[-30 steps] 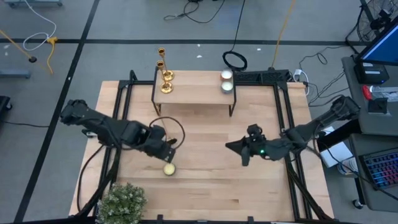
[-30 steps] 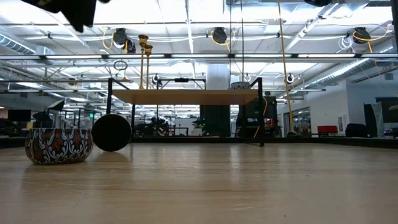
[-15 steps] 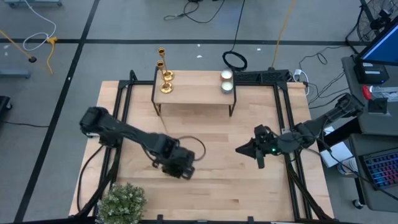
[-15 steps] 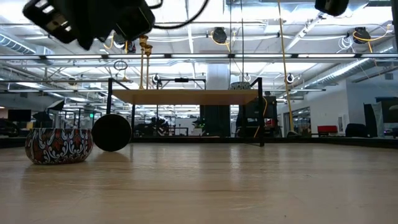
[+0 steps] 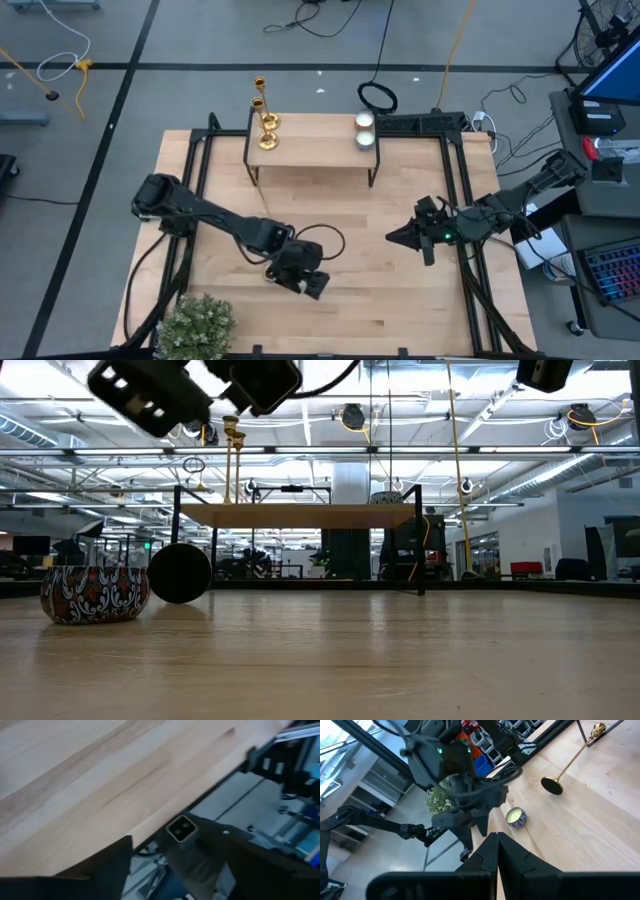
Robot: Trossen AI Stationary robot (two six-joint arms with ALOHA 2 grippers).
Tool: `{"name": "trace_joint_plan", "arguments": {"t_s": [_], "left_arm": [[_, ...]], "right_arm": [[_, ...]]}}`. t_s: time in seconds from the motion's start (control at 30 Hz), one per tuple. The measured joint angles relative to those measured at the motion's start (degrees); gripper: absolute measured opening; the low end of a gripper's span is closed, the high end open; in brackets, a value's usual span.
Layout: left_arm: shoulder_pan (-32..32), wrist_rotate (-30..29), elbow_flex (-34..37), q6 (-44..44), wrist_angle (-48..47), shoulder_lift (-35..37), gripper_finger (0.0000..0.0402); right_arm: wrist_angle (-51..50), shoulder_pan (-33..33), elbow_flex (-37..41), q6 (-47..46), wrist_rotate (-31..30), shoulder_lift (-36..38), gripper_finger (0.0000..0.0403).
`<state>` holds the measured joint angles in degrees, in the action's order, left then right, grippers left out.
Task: Pick & Place candle stick holders
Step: Put the red white scented candle on the shelf
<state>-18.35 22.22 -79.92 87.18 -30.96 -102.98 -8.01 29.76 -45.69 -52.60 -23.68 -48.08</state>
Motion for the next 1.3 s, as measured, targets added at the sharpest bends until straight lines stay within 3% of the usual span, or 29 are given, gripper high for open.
{"name": "trace_joint_plan", "arguments": {"t_s": [0.17,0.33,0.5,0.67,0.73,0.83,0.97,1.3], "left_arm": [[0.44,1.19,0.0,-1.13,5.28,-0.06,0.0369],[0.28,0.5,-0.04,-8.15,5.12,-0.06,0.038],[-0.95,-8.67,-5.58,-19.58,-6.08,-0.13,0.0363],[-3.55,-24.4,-12.68,-26.25,-25.13,-0.05,0.0327],[-3.71,-24.67,-13.49,-23.95,-30.96,0.07,0.0316],[-3.32,-19.39,-12.55,-17.06,-39.01,-0.07,0.0309],[-2.6,-13.45,-10.51,-6.63,-42.69,-0.09,0.0314],[-0.96,-16.18,-10.51,-0.45,-39.84,-0.1,0.0329]], "right_arm": [[0.02,0.01,0.0,0.81,1.47,-0.03,0.0],[-0.05,0.84,0.0,1.26,1.44,-0.06,0.0],[-0.13,1.16,0.0,1.27,1.42,-0.09,0.0],[-0.18,1.16,0.0,0.99,1.46,-0.09,0.0],[-0.2,1.16,0.0,0.99,1.46,-0.09,0.0],[-0.22,1.16,0.0,0.92,1.46,-0.09,0.0],[-0.18,1.16,0.0,0.97,1.42,-0.09,0.0],[0.02,1.16,0.0,0.83,1.38,-0.09,0.0]]}}
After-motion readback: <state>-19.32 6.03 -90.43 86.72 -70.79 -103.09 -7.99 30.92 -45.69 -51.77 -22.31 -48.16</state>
